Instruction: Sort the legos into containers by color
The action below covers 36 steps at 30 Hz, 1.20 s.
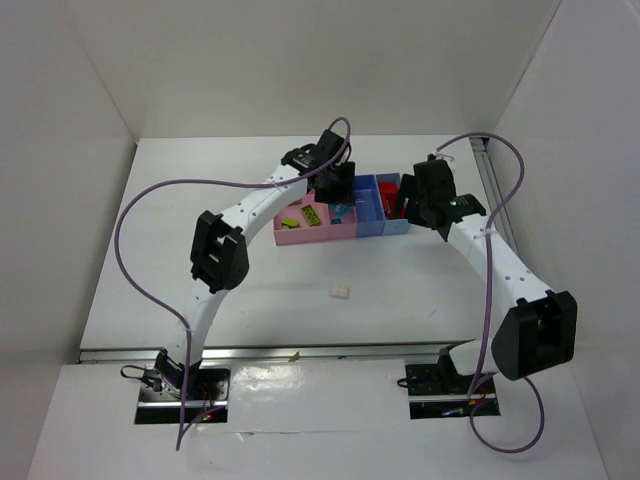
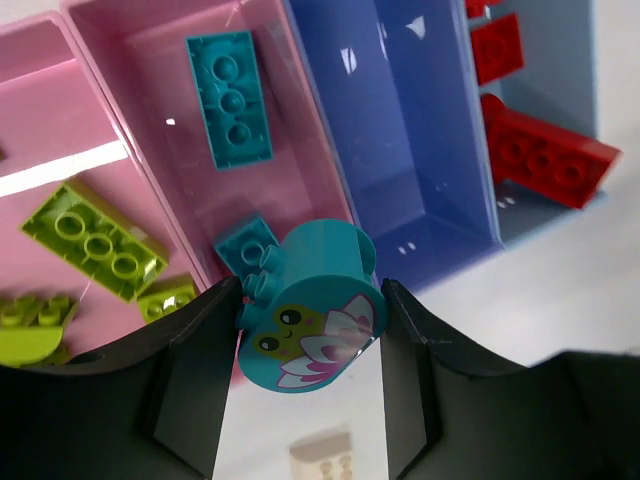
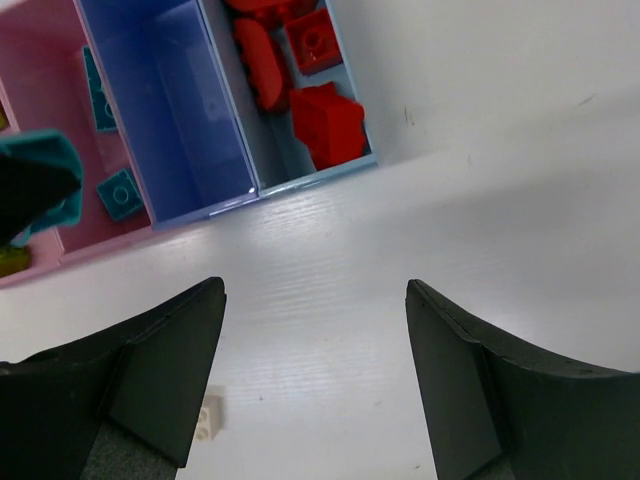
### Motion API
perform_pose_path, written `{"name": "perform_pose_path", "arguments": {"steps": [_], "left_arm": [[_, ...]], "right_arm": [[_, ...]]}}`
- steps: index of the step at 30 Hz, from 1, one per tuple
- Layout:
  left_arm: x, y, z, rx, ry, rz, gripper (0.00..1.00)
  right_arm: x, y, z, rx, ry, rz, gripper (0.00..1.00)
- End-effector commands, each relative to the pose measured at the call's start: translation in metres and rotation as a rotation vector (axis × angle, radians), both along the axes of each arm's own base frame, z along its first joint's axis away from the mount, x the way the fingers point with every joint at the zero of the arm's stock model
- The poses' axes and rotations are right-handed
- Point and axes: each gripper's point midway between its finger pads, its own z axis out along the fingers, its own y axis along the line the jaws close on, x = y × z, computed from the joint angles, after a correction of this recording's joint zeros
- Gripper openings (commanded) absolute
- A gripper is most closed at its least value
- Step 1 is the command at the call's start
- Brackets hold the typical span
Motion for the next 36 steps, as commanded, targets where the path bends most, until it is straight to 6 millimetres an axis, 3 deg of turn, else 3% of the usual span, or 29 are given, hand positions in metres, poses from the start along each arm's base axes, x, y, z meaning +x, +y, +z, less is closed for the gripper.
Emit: {"name": "perform_pose_path", "arguments": {"steps": [1, 2, 3, 4, 6, 8, 9, 10, 12, 14, 15, 17, 20, 22, 23, 27, 28, 29, 36], "left_arm": [[0.025, -0.007, 0.006, -0.088, -0.026, 0.031, 0.26], [0.026, -0.01, 0.004, -0.103, -0.014, 0.031, 0.3], [0.031, -0.006, 0.001, -0.102, -0.014, 0.041, 0.49], [0.031, -0.006, 0.001, -0.102, -0.014, 0.042, 0.49], [0.031, -0.006, 0.001, -0.102, -0.014, 0.042, 0.74], [0.03, -0.011, 0.007, -0.118, -0.031, -0.001, 0.72], [0.031, -0.012, 0.014, -0.128, -0.05, -0.019, 0.72], [0.03, -0.012, 0.024, -0.137, -0.064, -0.019, 0.75], [0.027, -0.009, 0.04, -0.137, -0.097, -0.039, 0.86], [0.023, -0.008, 0.049, -0.142, -0.108, -0.055, 0.88], [0.021, -0.006, 0.065, -0.152, -0.136, -0.062, 0.88], [0.017, -0.005, 0.085, -0.171, -0.167, -0.076, 0.88], [0.007, 0.015, 0.114, -0.137, -0.229, -0.059, 0.88], [0.006, 0.031, 0.127, -0.13, -0.252, -0.039, 0.88], [0.01, 0.047, 0.131, -0.128, -0.257, -0.012, 0.88], [0.007, 0.09, 0.151, -0.14, -0.273, 0.047, 0.88], [0.005, 0.096, 0.148, -0.134, -0.264, 0.056, 0.88], [0.001, 0.104, 0.157, -0.135, -0.283, 0.059, 0.88], [-0.003, 0.123, 0.147, -0.116, -0.256, 0.089, 0.88]], "right_arm": [[-0.012, 0.006, 0.005, 0.022, 0.006, 0.015, 0.8], [-0.014, 0.005, 0.001, 0.02, 0.014, 0.015, 0.8], [-0.016, 0.005, 0.0, 0.017, 0.025, 0.015, 0.8], [-0.016, 0.005, 0.0, 0.017, 0.025, 0.015, 0.8], [-0.023, 0.009, -0.007, 0.018, 0.043, 0.043, 0.8], [-0.027, 0.015, -0.012, 0.029, 0.044, 0.076, 0.8], [-0.037, 0.021, -0.027, 0.029, 0.073, 0.117, 0.8], [-0.039, 0.034, -0.024, 0.047, 0.031, 0.169, 0.8], [-0.054, 0.061, -0.04, 0.078, 0.036, 0.294, 0.79], [-0.066, 0.081, -0.051, 0.082, 0.048, 0.365, 0.79], [-0.082, 0.096, -0.064, 0.056, 0.065, 0.436, 0.79], [-0.093, 0.119, -0.071, 0.034, 0.054, 0.541, 0.79], [-0.116, 0.146, -0.095, -0.05, 0.1, 0.659, 0.79], [-0.119, 0.156, -0.102, -0.083, 0.132, 0.691, 0.77], [-0.123, 0.161, -0.117, -0.114, 0.174, 0.72, 0.76], [-0.135, 0.171, -0.141, -0.191, 0.249, 0.784, 0.76], [-0.133, 0.172, -0.143, -0.202, 0.251, 0.794, 0.76], [-0.13, 0.172, -0.148, -0.241, 0.254, 0.784, 0.76], [-0.11, 0.17, -0.165, -0.345, 0.263, 0.742, 0.73]]}}
